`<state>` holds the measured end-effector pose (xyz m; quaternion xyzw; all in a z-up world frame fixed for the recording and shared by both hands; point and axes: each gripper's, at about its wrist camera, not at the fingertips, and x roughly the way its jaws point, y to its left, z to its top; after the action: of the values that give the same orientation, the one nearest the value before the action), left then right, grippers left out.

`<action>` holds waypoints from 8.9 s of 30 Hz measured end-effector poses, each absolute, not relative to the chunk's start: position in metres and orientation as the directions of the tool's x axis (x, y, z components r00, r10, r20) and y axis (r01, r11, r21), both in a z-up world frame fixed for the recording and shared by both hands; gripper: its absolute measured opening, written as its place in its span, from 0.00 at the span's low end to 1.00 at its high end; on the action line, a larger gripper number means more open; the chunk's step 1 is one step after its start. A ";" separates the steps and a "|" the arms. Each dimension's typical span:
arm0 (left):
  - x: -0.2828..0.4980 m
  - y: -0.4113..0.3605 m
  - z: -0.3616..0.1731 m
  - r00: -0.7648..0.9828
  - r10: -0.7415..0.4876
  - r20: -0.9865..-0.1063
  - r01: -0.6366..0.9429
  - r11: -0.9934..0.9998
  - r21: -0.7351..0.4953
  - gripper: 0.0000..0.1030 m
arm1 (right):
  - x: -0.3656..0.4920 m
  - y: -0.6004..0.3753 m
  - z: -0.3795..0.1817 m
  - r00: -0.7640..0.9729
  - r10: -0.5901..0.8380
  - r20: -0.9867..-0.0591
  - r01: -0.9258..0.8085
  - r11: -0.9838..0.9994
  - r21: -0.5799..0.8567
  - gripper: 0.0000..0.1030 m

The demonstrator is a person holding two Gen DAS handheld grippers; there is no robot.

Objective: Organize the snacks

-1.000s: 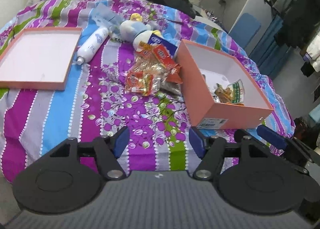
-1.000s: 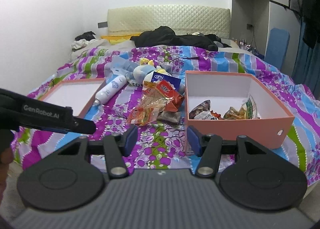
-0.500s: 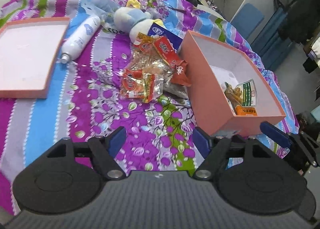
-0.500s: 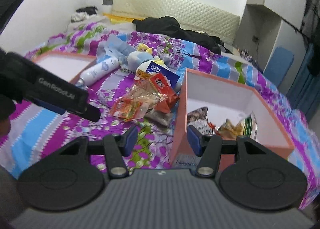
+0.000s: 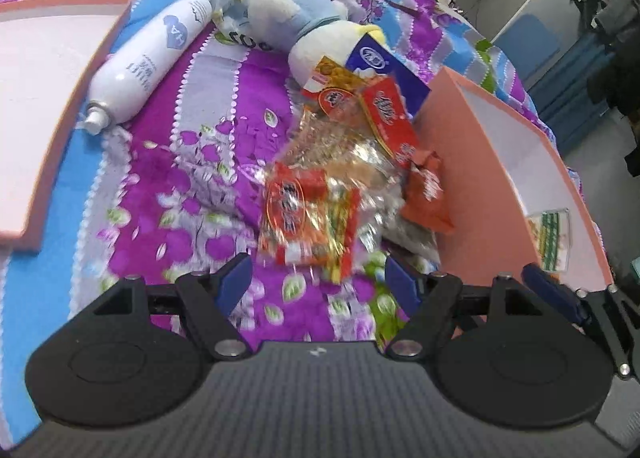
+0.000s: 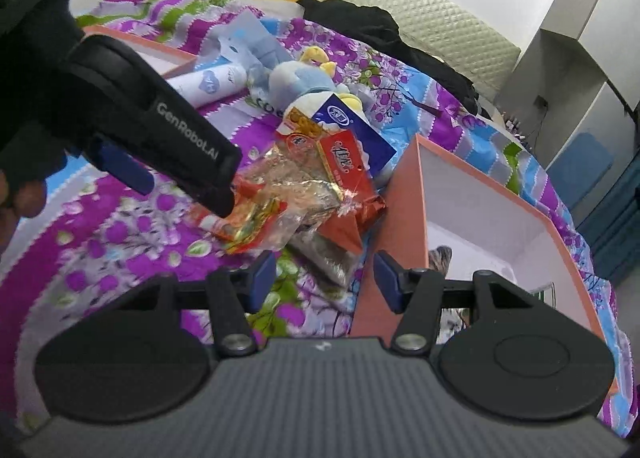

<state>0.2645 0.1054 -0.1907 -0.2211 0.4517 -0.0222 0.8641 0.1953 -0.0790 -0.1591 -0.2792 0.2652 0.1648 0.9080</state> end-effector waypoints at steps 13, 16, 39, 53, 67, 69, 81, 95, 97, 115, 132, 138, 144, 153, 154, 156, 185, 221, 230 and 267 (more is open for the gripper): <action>0.332 0.112 -0.244 0.564 -0.270 -0.780 -0.185 0.880 -0.438 0.74 | 0.257 -0.048 -0.195 0.835 0.052 -0.548 -0.392 0.754 -0.526 0.52; 0.340 0.112 -0.249 0.554 -0.283 -0.783 -0.163 0.886 -0.435 0.74 | 0.264 -0.046 -0.202 0.837 0.032 -0.546 -0.371 0.767 -0.523 0.50; 0.338 0.100 -0.245 0.534 -0.239 -0.811 -0.076 0.942 -0.327 0.47 | 0.281 -0.044 -0.210 0.801 0.044 -0.598 -0.401 0.781 -0.480 0.32; 0.265 0.106 -0.218 0.520 -0.177 -0.835 -0.162 0.940 -0.300 0.28 | 0.205 -0.064 -0.172 0.764 0.141 -0.630 -0.456 0.809 -0.372 0.32; 0.173 0.107 -0.211 0.515 -0.113 -0.850 -0.280 0.915 -0.291 0.17 | 0.127 -0.103 -0.175 0.666 0.300 -0.683 -0.524 0.840 -0.142 0.32; 0.164 0.106 -0.209 0.518 -0.106 -0.849 -0.292 0.911 -0.292 0.17 | 0.122 -0.109 -0.179 0.643 0.314 -0.699 -0.525 0.845 -0.102 0.32; 0.135 0.100 -0.202 0.537 -0.060 -0.841 -0.332 0.902 -0.276 0.14 | 0.129 -0.136 -0.196 0.578 0.367 -0.729 -0.421 0.899 0.118 0.61; 0.120 0.085 -0.179 0.569 -0.066 -0.820 -0.300 0.912 -0.281 0.13 | 0.147 -0.144 -0.199 0.536 0.356 -0.765 -0.393 0.908 0.147 0.40; 0.119 0.082 -0.172 0.575 -0.067 -0.815 -0.286 0.917 -0.278 0.12 | 0.142 -0.148 -0.189 0.547 0.365 -0.754 -0.392 0.907 0.155 0.40; 0.087 0.036 -0.069 0.693 -0.122 -0.710 -0.135 0.946 -0.294 0.12 | 0.087 -0.205 -0.071 0.682 0.417 -0.602 -0.376 0.905 0.201 0.40; 0.114 -0.037 -0.036 0.703 -0.259 -0.662 0.034 0.942 -0.333 0.12 | 0.083 -0.282 -0.038 0.784 0.275 -0.557 -0.213 0.961 0.175 0.40; 0.165 -0.066 -0.036 0.686 -0.287 -0.669 0.077 0.942 -0.326 0.12 | 0.118 -0.305 -0.045 0.788 0.254 -0.561 -0.184 0.966 0.179 0.40; 0.230 -0.088 -0.037 0.673 -0.322 -0.666 0.117 0.935 -0.334 0.12 | 0.171 -0.320 -0.049 0.803 0.219 -0.554 -0.169 0.976 0.140 0.40; 0.324 -0.108 -0.064 0.597 -0.350 -0.722 0.165 0.934 -0.316 0.13 | 0.244 -0.330 -0.080 0.768 0.207 -0.606 -0.148 0.978 0.147 0.40; 0.334 -0.108 -0.070 0.583 -0.351 -0.733 0.169 0.934 -0.313 0.13 | 0.251 -0.329 -0.084 0.764 0.206 -0.611 -0.147 0.978 0.146 0.40; 0.350 -0.109 -0.079 0.566 -0.355 -0.744 0.175 0.934 -0.313 0.13 | 0.265 -0.329 -0.093 0.754 0.204 -0.625 -0.144 0.979 0.147 0.40; 0.294 -0.085 -0.031 0.634 -0.314 -0.707 0.216 0.949 -0.228 0.51 | 0.233 -0.308 -0.069 0.770 0.166 -0.616 -0.102 0.985 0.138 0.80; 0.036 -0.010 0.028 0.789 -0.162 -0.593 0.032 0.974 -0.223 0.51 | 0.058 -0.250 -0.032 0.804 0.328 -0.496 -0.292 0.945 0.151 0.80; 0.029 0.017 -0.004 0.770 -0.102 -0.630 -0.052 0.974 -0.221 0.51 | 0.053 -0.240 -0.052 0.787 0.336 -0.517 -0.310 0.940 0.139 0.80; 0.280 0.123 -0.177 0.621 -0.307 -0.721 0.043 0.932 -0.360 0.70 | 0.224 -0.056 -0.191 0.750 0.140 -0.646 -0.458 0.815 -0.356 0.67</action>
<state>0.2802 0.1227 -0.1773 -0.1555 0.4242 -0.0989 0.8866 0.2241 -0.0559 -0.1906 -0.2551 0.3118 0.1660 0.9001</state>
